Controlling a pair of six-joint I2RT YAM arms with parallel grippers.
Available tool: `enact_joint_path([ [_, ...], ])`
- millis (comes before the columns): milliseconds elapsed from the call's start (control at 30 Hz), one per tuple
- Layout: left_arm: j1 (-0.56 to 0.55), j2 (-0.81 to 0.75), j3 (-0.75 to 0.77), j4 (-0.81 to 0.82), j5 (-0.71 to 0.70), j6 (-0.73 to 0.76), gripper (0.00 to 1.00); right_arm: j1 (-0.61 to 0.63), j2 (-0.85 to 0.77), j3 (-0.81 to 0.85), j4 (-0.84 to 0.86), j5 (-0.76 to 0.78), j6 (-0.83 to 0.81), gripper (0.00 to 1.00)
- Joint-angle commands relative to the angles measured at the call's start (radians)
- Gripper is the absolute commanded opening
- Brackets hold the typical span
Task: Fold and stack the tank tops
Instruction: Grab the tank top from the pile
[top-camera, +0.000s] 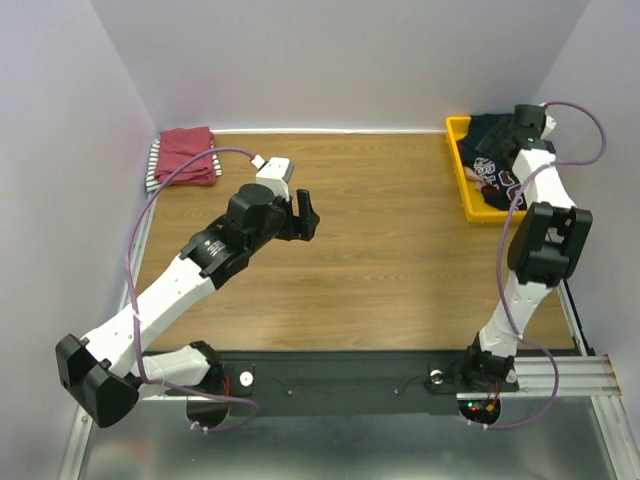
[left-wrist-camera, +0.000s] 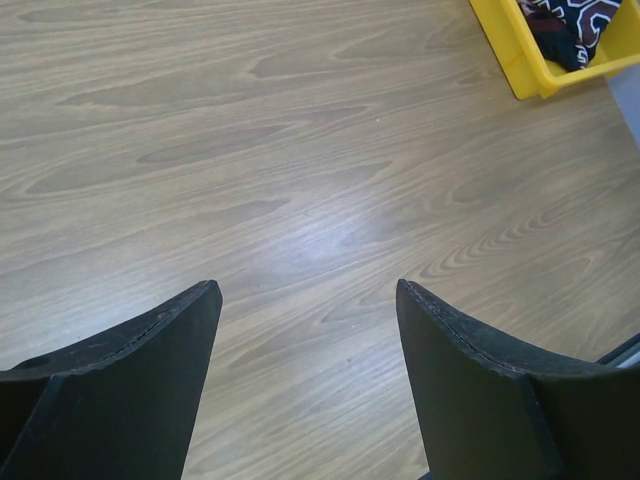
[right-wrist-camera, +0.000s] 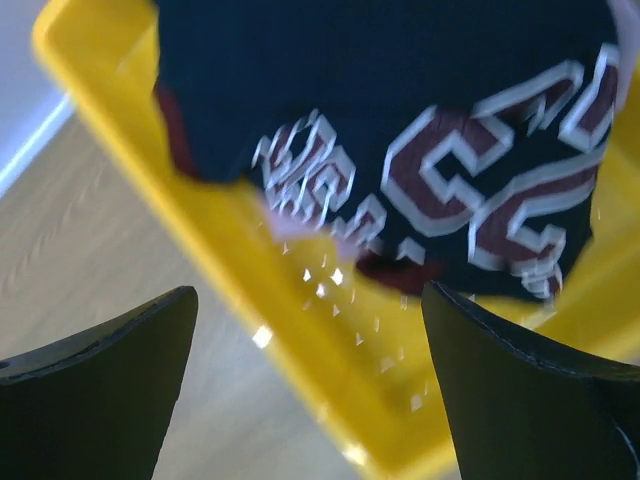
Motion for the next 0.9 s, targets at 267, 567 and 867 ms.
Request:
enact_joint_path([
  [267,0.058,-0.014,0.017,0.018,0.083,0.042,0.82,-0.068,0.415,0.468,0.017,0.105,0.056,1.0],
  [567,0.105,0.019,-0.016,0.061,0.162,0.037,0.82,-0.065,0.463,0.361,0.079,0.124,0.041,0.91],
  [867,0.127,0.023,-0.025,0.066,0.181,0.036,0.82,-0.065,0.383,0.252,0.151,0.142,0.064,0.32],
])
